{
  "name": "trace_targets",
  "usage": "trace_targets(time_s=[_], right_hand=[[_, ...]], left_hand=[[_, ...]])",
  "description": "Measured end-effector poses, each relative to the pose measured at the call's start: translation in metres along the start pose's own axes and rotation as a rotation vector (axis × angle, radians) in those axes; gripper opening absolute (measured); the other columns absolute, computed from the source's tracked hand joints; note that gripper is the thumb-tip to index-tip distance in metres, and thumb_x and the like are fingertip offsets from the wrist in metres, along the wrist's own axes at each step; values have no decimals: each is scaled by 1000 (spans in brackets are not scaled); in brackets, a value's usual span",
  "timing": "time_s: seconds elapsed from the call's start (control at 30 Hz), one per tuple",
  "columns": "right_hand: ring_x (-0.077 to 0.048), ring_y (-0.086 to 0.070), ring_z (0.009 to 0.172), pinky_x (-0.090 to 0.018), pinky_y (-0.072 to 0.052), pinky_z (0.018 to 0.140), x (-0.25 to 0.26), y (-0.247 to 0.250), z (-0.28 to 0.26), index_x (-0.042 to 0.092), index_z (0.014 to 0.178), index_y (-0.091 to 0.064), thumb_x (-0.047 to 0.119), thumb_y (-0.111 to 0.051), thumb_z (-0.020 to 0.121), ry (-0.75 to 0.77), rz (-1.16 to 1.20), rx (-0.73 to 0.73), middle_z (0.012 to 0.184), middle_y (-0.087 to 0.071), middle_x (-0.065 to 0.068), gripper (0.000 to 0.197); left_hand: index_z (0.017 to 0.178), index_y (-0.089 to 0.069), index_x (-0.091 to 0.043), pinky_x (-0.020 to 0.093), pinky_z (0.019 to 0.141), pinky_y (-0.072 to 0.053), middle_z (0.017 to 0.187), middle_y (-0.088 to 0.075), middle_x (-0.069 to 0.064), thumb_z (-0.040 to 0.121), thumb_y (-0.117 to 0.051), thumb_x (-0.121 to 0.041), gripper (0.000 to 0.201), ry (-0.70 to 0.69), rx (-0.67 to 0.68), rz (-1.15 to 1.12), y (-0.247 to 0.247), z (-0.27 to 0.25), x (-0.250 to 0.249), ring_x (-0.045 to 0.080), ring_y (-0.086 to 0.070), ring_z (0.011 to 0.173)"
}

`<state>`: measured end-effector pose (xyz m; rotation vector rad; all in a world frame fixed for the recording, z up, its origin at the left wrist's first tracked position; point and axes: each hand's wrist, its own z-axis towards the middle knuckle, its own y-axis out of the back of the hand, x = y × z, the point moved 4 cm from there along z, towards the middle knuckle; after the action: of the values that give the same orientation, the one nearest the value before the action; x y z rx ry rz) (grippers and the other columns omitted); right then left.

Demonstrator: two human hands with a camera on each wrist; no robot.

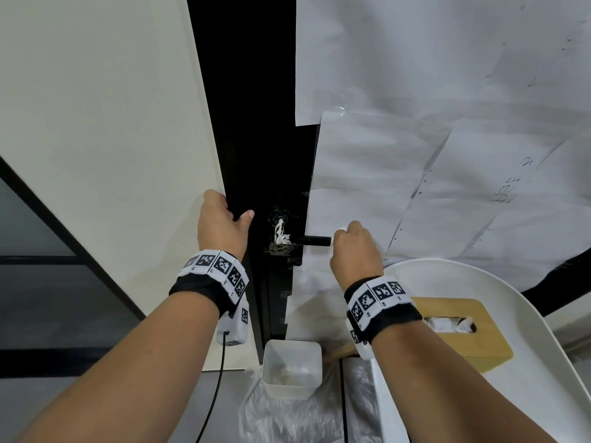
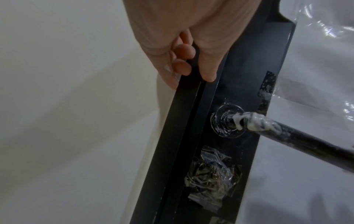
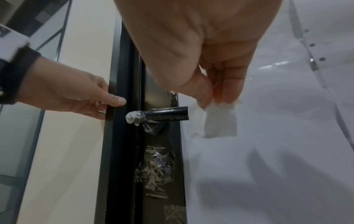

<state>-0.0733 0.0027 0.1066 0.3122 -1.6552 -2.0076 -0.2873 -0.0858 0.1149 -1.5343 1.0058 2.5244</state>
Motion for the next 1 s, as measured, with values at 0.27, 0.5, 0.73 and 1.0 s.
trace_targets(time_s=[0.27, 0.5, 0.73, 1.0], right_hand=[[-29, -45, 91, -31, -34, 61, 31, -2, 2, 1, 78, -57, -16, -43, 72, 157, 37, -12, 99, -47, -14, 23], [-27, -44, 86, -29, -34, 60, 52, -9, 4, 0, 81, -57, -17, -43, 70, 255, 128, 20, 97, -46, -14, 25], [-23, -39, 87, -28, -32, 63, 58, -8, 8, 4, 75, -52, -17, -45, 70, 274, 179, 32, 100, -46, -12, 22], [-22, -44, 90, -30, -46, 68, 50, -13, 8, -1, 104, -64, -17, -48, 72, 319, 205, 73, 100, -47, -9, 38]], left_hand=[[93, -38, -18, 26, 56, -39, 81, -51, 0, 81, -74, -25, 39, 18, 5, -2, 0, -1, -1, 11, -48, 62], [92, -38, -18, 21, 52, -35, 76, -47, -4, 80, -75, -24, 39, 11, 14, 1, 1, -1, -1, 9, -47, 61], [91, -38, -17, 22, 51, -34, 78, -48, -1, 80, -75, -23, 39, 20, 11, 0, -1, -1, 0, 12, -46, 59], [92, -38, -17, 22, 52, -34, 81, -51, 1, 81, -75, -24, 40, 25, 9, 5, 0, -2, -1, 13, -48, 61]])
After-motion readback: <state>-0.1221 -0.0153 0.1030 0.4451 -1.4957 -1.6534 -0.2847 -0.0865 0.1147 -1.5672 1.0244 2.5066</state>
